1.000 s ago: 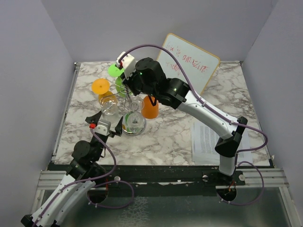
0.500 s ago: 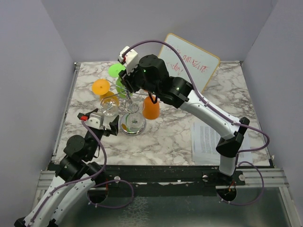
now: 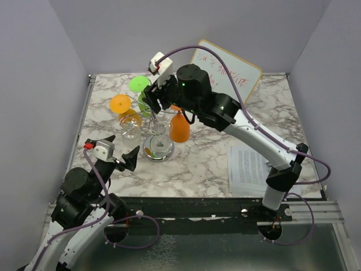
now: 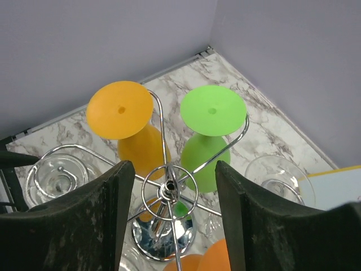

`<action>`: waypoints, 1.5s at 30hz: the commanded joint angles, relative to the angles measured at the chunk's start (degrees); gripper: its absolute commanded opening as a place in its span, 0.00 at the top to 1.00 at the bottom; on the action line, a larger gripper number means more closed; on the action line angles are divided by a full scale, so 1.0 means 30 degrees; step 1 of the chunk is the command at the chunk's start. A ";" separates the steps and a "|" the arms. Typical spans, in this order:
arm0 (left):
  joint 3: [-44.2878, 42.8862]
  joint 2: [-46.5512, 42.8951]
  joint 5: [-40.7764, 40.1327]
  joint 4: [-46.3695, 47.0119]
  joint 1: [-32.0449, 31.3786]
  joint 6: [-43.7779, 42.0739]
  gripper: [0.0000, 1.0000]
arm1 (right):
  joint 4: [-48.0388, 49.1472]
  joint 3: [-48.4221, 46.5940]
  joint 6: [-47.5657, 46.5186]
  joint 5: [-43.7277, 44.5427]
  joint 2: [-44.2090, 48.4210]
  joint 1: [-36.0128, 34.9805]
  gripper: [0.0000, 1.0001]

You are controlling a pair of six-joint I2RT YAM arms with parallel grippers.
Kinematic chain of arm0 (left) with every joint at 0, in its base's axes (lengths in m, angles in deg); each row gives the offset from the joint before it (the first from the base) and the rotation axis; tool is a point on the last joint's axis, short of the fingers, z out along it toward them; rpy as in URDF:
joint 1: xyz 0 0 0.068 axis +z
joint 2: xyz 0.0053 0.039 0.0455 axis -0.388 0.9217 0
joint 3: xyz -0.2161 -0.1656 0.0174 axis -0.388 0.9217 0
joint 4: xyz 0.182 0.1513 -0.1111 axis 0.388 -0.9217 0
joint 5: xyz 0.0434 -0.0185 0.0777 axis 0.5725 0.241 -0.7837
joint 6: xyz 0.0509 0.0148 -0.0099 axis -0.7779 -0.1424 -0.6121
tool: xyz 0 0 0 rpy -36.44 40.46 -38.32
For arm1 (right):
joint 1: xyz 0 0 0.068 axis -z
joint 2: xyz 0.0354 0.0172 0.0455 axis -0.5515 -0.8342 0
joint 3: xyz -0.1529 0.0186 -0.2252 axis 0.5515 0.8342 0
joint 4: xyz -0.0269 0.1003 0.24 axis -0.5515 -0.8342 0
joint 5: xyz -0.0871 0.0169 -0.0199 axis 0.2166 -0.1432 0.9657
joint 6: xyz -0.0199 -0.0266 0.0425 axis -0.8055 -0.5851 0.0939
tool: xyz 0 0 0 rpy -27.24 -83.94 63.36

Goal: Place the wine glass upside down on the wine glass rack

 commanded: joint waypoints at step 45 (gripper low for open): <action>-1.7051 0.5733 -0.7365 -1.5713 -0.0044 0.7173 0.01 | -1.1633 1.4757 1.2034 1.6545 2.1035 0.0090 0.00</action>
